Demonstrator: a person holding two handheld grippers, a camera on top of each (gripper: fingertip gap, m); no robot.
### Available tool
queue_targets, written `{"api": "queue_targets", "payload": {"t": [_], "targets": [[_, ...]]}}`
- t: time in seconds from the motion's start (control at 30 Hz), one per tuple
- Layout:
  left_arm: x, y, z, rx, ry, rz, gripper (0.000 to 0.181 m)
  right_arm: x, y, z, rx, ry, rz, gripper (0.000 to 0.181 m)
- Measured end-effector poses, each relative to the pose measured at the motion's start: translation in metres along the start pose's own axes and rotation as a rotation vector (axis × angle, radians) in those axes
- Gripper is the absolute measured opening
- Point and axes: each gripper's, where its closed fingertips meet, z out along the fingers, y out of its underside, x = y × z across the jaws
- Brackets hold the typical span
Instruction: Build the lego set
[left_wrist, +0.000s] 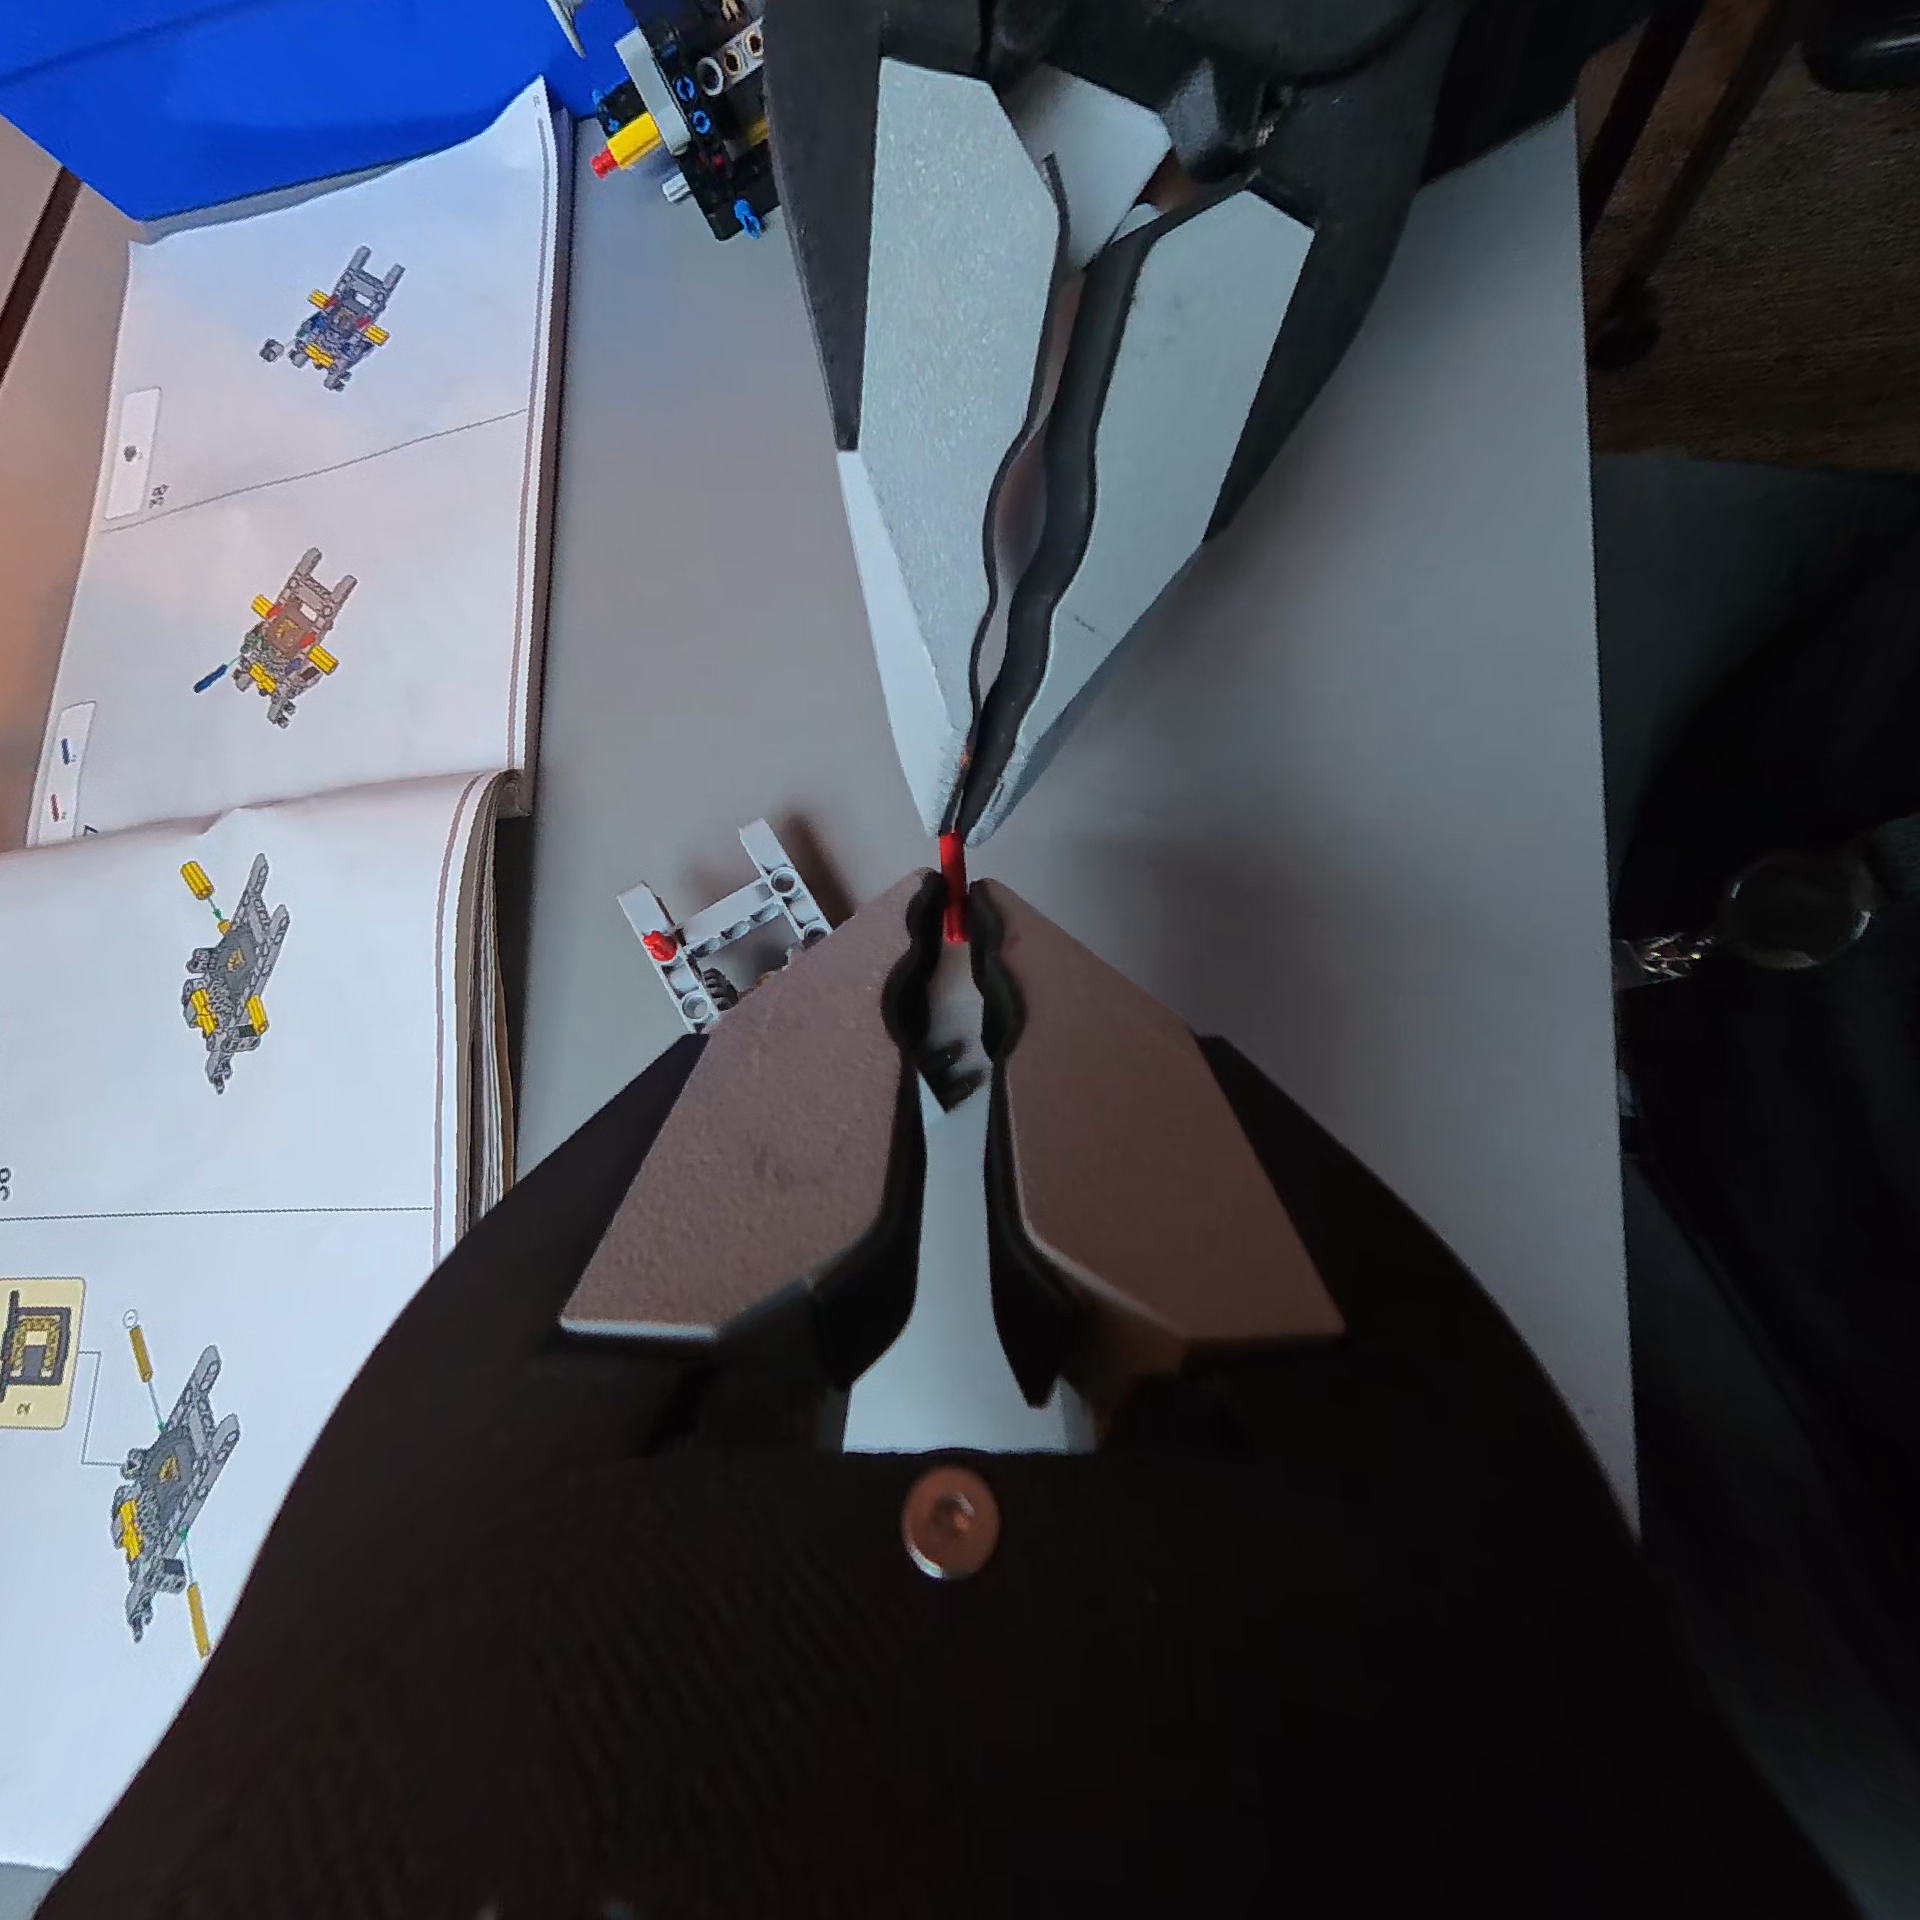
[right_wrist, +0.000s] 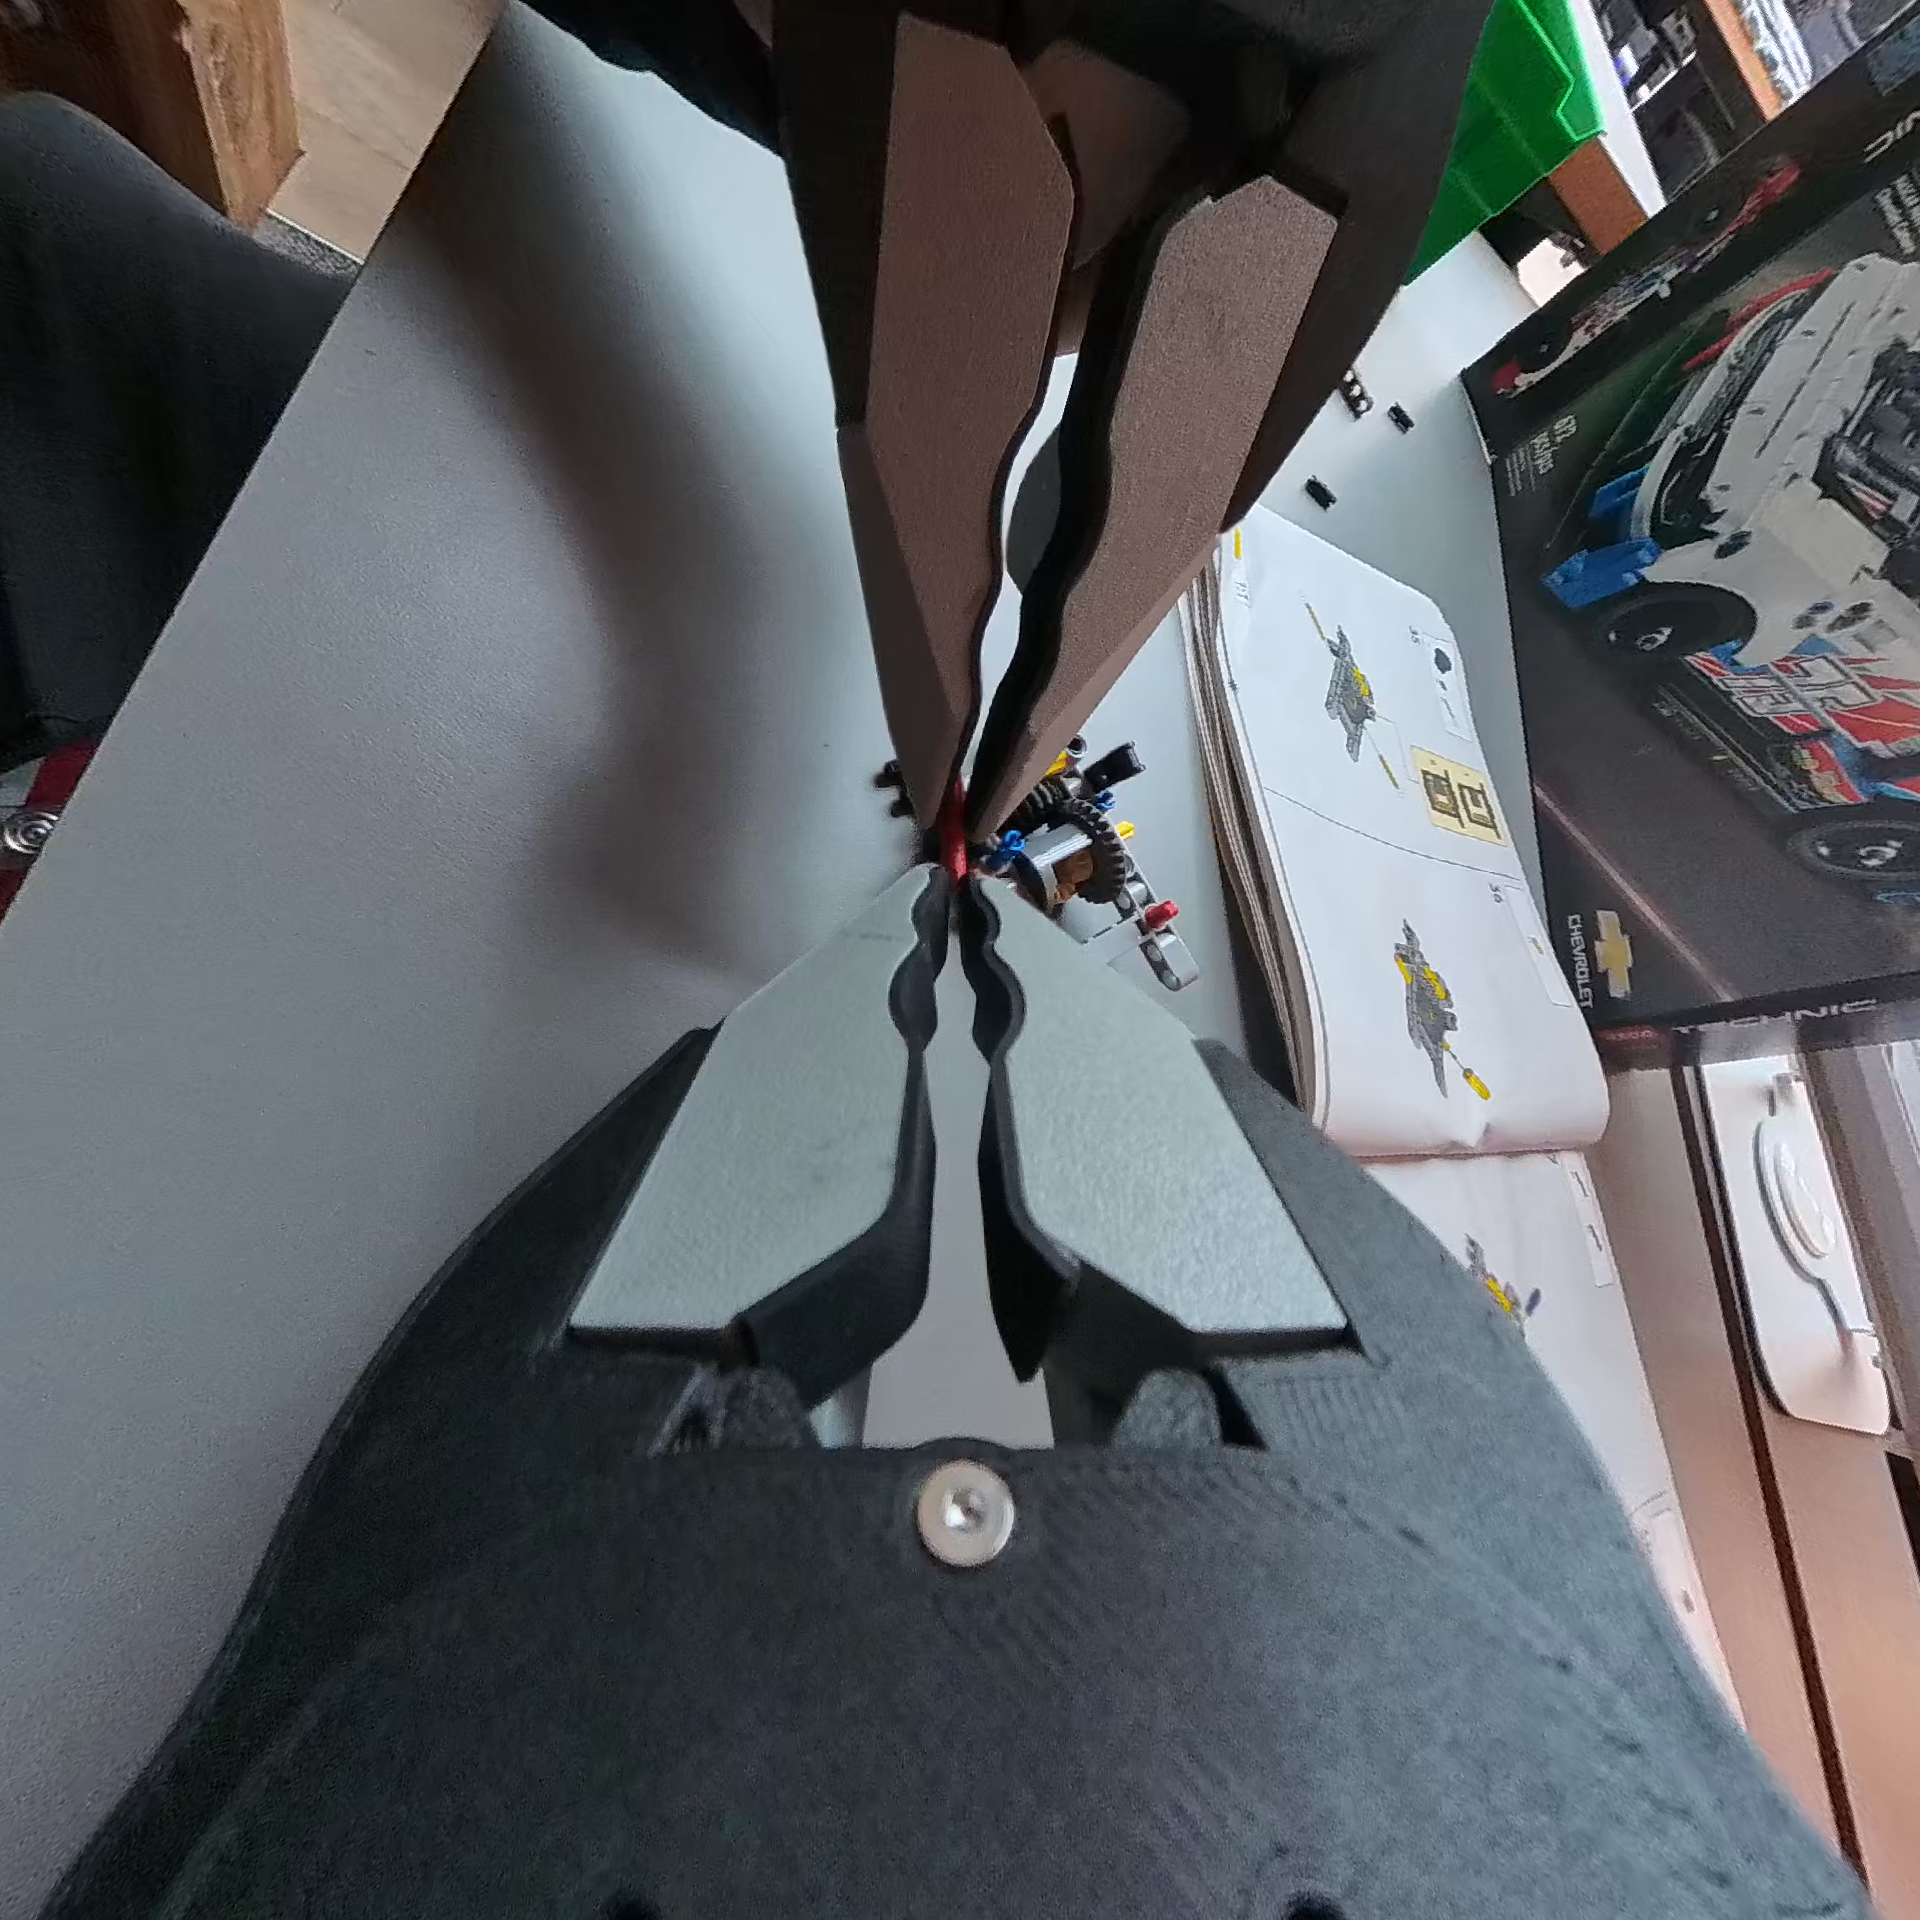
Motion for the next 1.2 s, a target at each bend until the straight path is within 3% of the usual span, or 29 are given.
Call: {"api": "queue_targets", "payload": {"t": [0.57, 0.73, 0.93, 1.03, 1.2], "targets": [[0.001, 0.001, 0.002, -0.003, -0.003, 0.001, 0.001, -0.004, 0.001, 0.001, -0.016, -0.028, 0.028, 0.000], [0.004, 0.001, 0.008, -0.018, -0.010, 0.026, 0.002, 0.001, -0.014, -0.002, 0.077, 0.006, 0.032, 0.000], [-0.008, 0.005, 0.002, -0.004, -0.034, -0.019, 0.002, 0.025, -0.010, -0.018, 0.184, 0.047, 0.136, 0.000], [-0.015, 0.001, -0.001, 0.024, -0.060, -0.041, 0.002, 0.024, -0.007, -0.018, 0.187, 0.011, 0.171, 0.016], [-0.023, -0.005, -0.007, 0.090, -0.068, -0.126, 0.002, 0.027, -0.007, -0.016, 0.219, -0.029, 0.290, 0.023]]}}
